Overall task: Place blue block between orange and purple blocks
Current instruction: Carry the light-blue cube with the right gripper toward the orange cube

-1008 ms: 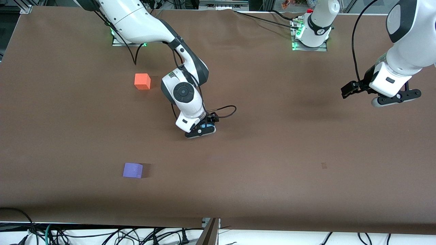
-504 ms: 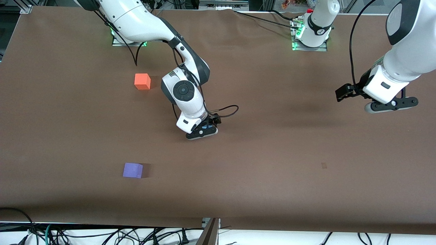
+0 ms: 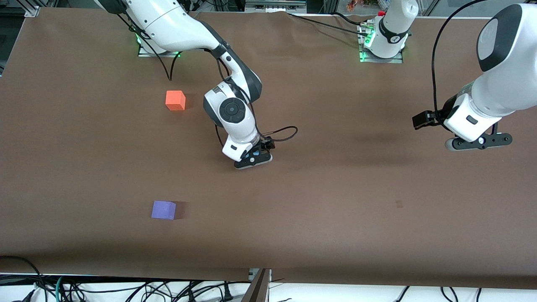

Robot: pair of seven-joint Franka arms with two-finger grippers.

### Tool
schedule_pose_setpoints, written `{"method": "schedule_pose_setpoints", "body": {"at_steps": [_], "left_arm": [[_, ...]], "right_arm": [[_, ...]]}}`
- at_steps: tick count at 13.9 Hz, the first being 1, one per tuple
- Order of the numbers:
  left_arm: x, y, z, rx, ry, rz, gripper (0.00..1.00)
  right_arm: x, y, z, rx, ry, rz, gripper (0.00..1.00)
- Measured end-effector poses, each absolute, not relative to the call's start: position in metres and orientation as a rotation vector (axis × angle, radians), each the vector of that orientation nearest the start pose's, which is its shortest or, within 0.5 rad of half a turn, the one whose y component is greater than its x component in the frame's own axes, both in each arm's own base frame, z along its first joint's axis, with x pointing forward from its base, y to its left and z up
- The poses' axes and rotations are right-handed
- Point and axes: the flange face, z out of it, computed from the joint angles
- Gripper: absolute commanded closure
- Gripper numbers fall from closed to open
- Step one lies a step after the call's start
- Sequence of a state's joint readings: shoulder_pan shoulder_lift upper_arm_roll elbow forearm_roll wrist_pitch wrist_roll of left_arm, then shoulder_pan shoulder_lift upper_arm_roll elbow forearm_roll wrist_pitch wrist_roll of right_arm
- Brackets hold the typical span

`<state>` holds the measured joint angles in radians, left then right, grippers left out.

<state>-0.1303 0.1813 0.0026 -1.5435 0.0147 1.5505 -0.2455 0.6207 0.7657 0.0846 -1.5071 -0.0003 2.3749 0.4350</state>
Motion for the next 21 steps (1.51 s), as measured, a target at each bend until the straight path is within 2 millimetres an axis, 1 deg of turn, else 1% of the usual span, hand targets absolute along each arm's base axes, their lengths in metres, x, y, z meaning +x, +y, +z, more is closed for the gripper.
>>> {"method": "schedule_pose_setpoints", "body": {"at_steps": [2, 4, 7, 8, 9, 11, 12, 13, 15, 16, 17, 18, 19, 21], "left_arm": [[0.593, -0.075, 0.531, -3.078, -0.180, 0.263, 0.00], [0.593, -0.076, 0.531, -3.078, -0.177, 0.263, 0.00], [0.594, -0.076, 0.532, -3.079, -0.177, 0.255, 0.00], [0.594, -0.075, 0.532, -3.079, -0.179, 0.252, 0.00], [0.594, -0.074, 0.532, -3.079, -0.185, 0.252, 0.00], [0.595, -0.066, 0.534, -3.079, -0.205, 0.248, 0.00], [0.593, -0.063, 0.540, -3.076, -0.212, 0.258, 0.00], [0.588, -0.061, 0.550, -3.072, -0.216, 0.281, 0.00], [0.571, -0.057, 0.587, -3.078, -0.222, 0.255, 0.00], [0.560, -0.055, 0.606, -3.083, -0.226, 0.228, 0.00], [0.550, -0.053, 0.620, -3.087, -0.227, 0.210, 0.00], [0.545, -0.052, 0.628, -3.090, -0.228, 0.196, 0.00], [0.544, -0.052, 0.631, -3.091, -0.227, 0.189, 0.00], [0.546, -0.054, 0.626, -3.091, -0.223, 0.192, 0.00]], "right_arm": [[0.558, 0.458, 0.218, -3.024, -0.370, -0.076, 0.00], [0.560, 0.455, 0.218, -3.030, -0.365, -0.077, 0.00], [0.559, 0.455, 0.217, -3.034, -0.370, -0.069, 0.00], [0.558, 0.455, 0.215, -3.037, -0.373, -0.063, 0.04], [0.556, 0.454, 0.213, -3.040, -0.376, -0.058, 0.21], [0.554, 0.455, 0.211, -3.045, -0.381, -0.047, 0.63], [0.551, 0.456, 0.210, -3.051, -0.390, -0.035, 0.69], [0.549, 0.457, 0.209, -3.060, -0.409, -0.030, 0.75], [0.548, 0.458, 0.211, -3.073, -0.442, -0.041, 0.75], [0.550, 0.457, 0.212, -3.080, -0.443, -0.039, 0.75], [0.554, 0.452, 0.214, -3.097, -0.437, -0.028, 0.75], [0.562, 0.444, 0.221, -3.122, -0.424, -0.021, 0.75], [0.574, 0.433, 0.234, -3.147, -0.399, -0.037, 0.75], [0.594, 0.402, 0.265, -3.199, -0.330, -0.048, 0.75]]}}
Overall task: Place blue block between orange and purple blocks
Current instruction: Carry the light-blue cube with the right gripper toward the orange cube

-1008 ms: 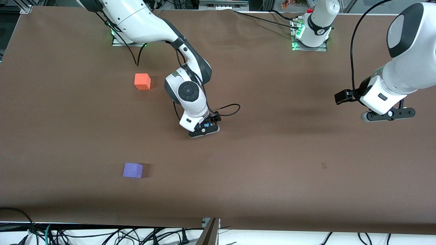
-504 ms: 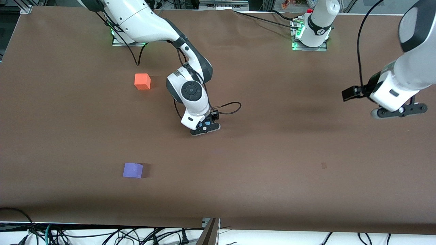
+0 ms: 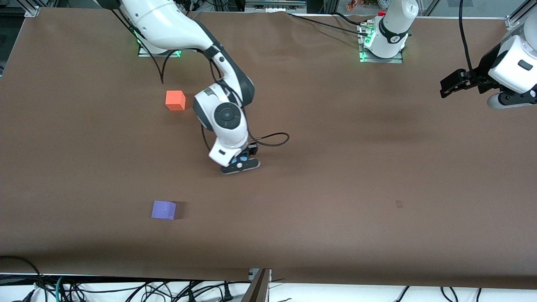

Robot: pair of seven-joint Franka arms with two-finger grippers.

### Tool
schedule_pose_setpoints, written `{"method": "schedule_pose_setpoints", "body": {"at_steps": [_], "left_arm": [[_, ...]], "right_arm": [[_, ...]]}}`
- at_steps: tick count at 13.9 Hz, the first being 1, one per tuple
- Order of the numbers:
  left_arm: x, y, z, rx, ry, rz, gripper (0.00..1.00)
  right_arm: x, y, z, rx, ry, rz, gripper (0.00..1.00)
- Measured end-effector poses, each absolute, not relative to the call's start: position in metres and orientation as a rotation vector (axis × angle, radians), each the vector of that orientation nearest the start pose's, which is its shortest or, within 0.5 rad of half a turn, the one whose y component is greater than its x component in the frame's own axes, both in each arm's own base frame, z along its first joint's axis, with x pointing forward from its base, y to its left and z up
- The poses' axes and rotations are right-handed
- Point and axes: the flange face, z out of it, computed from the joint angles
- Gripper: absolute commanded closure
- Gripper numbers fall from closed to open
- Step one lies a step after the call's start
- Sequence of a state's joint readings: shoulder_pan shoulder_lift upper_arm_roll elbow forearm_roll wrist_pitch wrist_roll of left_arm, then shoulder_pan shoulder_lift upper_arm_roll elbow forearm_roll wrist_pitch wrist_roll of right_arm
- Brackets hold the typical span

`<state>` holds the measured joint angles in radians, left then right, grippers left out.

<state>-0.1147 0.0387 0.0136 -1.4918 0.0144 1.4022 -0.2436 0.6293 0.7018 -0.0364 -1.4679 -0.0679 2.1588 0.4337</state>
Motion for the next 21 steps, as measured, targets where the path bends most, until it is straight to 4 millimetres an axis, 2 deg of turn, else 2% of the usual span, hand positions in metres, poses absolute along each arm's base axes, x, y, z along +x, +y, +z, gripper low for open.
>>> {"method": "schedule_pose_setpoints", "body": {"at_steps": [2, 5, 8, 10, 13, 16, 20, 21], "left_arm": [[0.549, -0.053, 0.621, -3.090, -0.226, 0.197, 0.00], [0.552, -0.043, 0.619, -3.089, -0.254, 0.197, 0.00], [0.555, -0.043, 0.618, -3.096, -0.254, 0.152, 0.00], [0.553, -0.043, 0.613, -3.101, -0.253, 0.123, 0.00], [0.547, -0.043, 0.612, -3.103, -0.250, 0.113, 0.00], [0.544, -0.052, 0.616, -3.107, -0.218, 0.099, 0.00], [0.543, -0.059, 0.615, -3.108, -0.199, 0.100, 0.00], [0.543, -0.058, 0.615, -3.108, -0.199, 0.099, 0.00]], "right_arm": [[0.609, 0.363, 0.286, -3.266, -0.265, 0.008, 0.83], [0.622, 0.296, 0.294, -3.322, -0.198, 0.063, 0.84], [0.620, 0.230, 0.294, -3.330, -0.113, 0.117, 0.84], [0.609, 0.199, 0.286, -3.311, -0.083, 0.102, 0.84], [0.582, 0.168, 0.258, -3.279, -0.073, 0.040, 0.83], [0.560, 0.146, 0.229, -3.260, -0.076, -0.006, 0.83], [0.554, 0.142, 0.221, -3.232, -0.028, -0.034, 0.81], [0.554, 0.142, 0.220, -3.225, -0.014, -0.035, 0.77]]}}
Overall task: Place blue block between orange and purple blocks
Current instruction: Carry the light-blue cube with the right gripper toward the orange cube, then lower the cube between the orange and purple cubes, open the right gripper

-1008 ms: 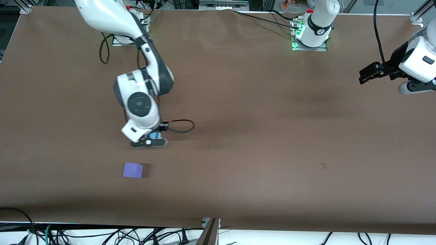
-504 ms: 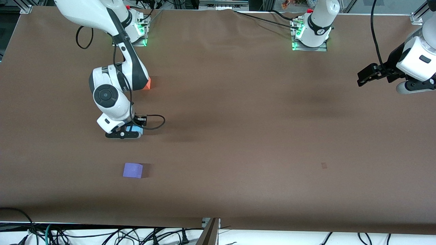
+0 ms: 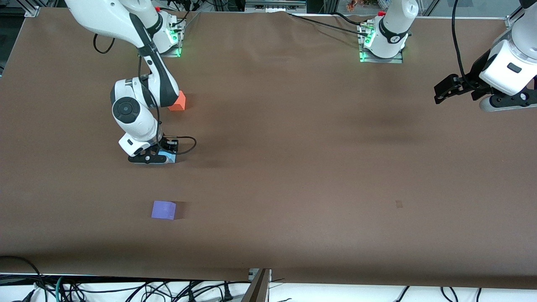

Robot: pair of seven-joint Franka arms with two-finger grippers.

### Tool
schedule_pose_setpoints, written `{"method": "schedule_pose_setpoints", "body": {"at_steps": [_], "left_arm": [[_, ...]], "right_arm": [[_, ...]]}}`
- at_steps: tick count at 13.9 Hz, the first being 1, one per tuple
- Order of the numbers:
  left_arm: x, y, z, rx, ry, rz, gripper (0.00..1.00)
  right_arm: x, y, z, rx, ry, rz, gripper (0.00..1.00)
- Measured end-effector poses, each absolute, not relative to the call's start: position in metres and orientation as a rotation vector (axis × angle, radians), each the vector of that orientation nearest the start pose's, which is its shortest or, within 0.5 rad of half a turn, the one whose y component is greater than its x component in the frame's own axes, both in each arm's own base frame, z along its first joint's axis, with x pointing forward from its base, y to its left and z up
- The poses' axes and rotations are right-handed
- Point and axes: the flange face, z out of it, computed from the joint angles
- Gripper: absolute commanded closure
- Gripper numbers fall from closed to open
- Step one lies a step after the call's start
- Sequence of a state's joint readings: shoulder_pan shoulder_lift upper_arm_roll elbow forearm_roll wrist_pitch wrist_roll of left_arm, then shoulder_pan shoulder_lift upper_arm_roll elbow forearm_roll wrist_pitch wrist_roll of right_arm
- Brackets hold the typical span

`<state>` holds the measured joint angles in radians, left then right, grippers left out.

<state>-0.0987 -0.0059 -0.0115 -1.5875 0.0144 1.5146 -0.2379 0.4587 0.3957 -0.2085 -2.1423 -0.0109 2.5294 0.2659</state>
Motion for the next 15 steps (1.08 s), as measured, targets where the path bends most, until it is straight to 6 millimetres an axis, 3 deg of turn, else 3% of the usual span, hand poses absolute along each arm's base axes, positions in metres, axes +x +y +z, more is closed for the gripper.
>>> {"method": "schedule_pose_setpoints", "body": {"at_steps": [1, 3, 4, 5, 8, 10, 12, 15], "left_arm": [[0.543, -0.058, 0.615, -3.108, -0.200, 0.099, 0.00], [0.543, -0.058, 0.615, -3.108, -0.201, 0.097, 0.00], [0.544, -0.058, 0.615, -3.109, -0.200, 0.092, 0.00], [0.544, -0.058, 0.615, -3.110, -0.200, 0.084, 0.00], [0.545, -0.058, 0.615, -3.110, -0.200, 0.081, 0.00], [0.545, -0.058, 0.615, -3.110, -0.200, 0.081, 0.00], [0.545, -0.058, 0.615, -3.111, -0.200, 0.079, 0.00], [0.545, -0.059, 0.616, -3.111, -0.196, 0.077, 0.00]], "right_arm": [[0.554, 0.142, 0.220, -3.220, -0.007, -0.039, 0.68], [0.554, 0.142, 0.220, -3.217, -0.018, -0.046, 0.65], [0.554, 0.143, 0.220, -3.217, -0.032, -0.047, 0.36], [0.554, 0.143, 0.220, -3.216, -0.048, -0.047, 0.00], [0.556, 0.145, 0.224, -3.212, -0.101, -0.061, 0.00], [0.565, 0.149, 0.241, -3.203, -0.158, -0.082, 0.00], [0.583, 0.156, 0.282, -3.205, -0.200, -0.020, 0.00], [0.608, 0.167, 0.374, -3.203, -0.239, 0.085, 0.00]]}}
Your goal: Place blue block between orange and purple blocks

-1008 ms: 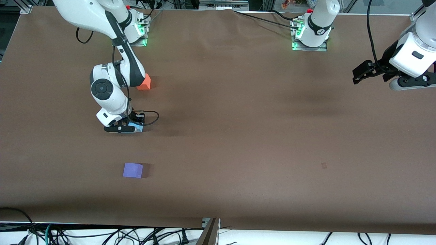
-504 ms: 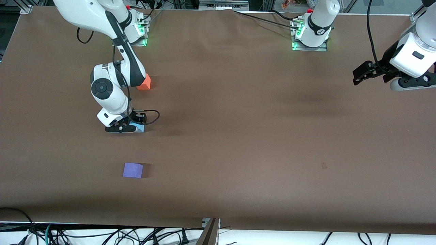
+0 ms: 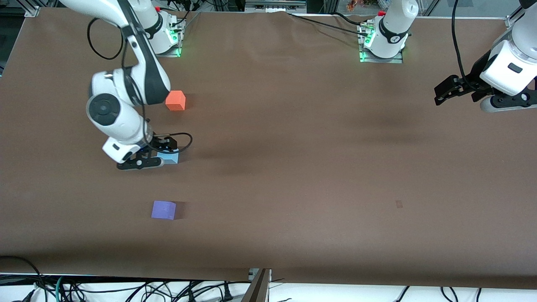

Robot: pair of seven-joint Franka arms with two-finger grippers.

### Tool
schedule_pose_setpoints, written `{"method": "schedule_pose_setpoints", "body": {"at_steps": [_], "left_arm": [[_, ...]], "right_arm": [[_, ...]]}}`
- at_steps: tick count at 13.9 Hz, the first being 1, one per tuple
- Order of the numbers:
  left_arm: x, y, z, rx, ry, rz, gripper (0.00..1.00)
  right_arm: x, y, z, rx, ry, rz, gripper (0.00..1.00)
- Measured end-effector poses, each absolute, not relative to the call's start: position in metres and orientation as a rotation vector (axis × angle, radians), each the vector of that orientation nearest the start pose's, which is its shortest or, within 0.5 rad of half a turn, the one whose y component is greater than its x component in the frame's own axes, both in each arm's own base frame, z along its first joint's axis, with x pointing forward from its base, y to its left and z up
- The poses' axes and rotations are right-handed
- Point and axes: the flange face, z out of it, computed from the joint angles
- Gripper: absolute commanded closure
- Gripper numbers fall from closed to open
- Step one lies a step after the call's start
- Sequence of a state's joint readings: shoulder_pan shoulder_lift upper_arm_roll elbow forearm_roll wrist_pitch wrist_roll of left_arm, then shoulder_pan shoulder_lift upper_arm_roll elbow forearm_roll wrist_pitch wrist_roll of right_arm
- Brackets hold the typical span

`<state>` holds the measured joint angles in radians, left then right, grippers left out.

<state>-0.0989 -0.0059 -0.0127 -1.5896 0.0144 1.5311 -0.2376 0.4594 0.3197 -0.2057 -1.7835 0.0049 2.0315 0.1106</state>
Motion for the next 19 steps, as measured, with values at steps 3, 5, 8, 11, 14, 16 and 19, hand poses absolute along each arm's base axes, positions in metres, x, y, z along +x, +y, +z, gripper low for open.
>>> {"method": "schedule_pose_setpoints", "body": {"at_steps": [3, 5, 8, 11, 14, 16, 19], "left_arm": [[0.545, -0.060, 0.616, -3.111, -0.195, 0.077, 0.00], [0.544, -0.062, 0.616, -3.112, -0.185, 0.077, 0.00], [0.541, -0.085, 0.616, -3.113, -0.116, 0.075, 0.00], [0.540, -0.092, 0.616, -3.110, -0.095, 0.072, 0.00], [0.540, -0.089, 0.616, -3.110, -0.103, 0.071, 0.00], [0.540, -0.089, 0.616, -3.110, -0.103, 0.071, 0.00], [0.540, -0.088, 0.616, -3.110, -0.104, 0.070, 0.00]], "right_arm": [[0.616, 0.168, 0.432, -3.203, -0.270, 0.153, 0.00], [0.621, 0.153, 0.464, -3.203, -0.290, 0.192, 0.00], [0.623, 0.127, 0.502, -3.210, -0.249, 0.251, 0.00], [0.624, 0.102, 0.540, -3.201, -0.188, 0.186, 0.00], [0.608, 0.086, 0.579, -3.169, -0.189, 0.115, 0.00], [0.597, 0.063, 0.602, -3.164, -0.146, 0.066, 0.00], [0.572, 0.014, 0.629, -3.160, -0.048, 0.025, 0.00]]}}
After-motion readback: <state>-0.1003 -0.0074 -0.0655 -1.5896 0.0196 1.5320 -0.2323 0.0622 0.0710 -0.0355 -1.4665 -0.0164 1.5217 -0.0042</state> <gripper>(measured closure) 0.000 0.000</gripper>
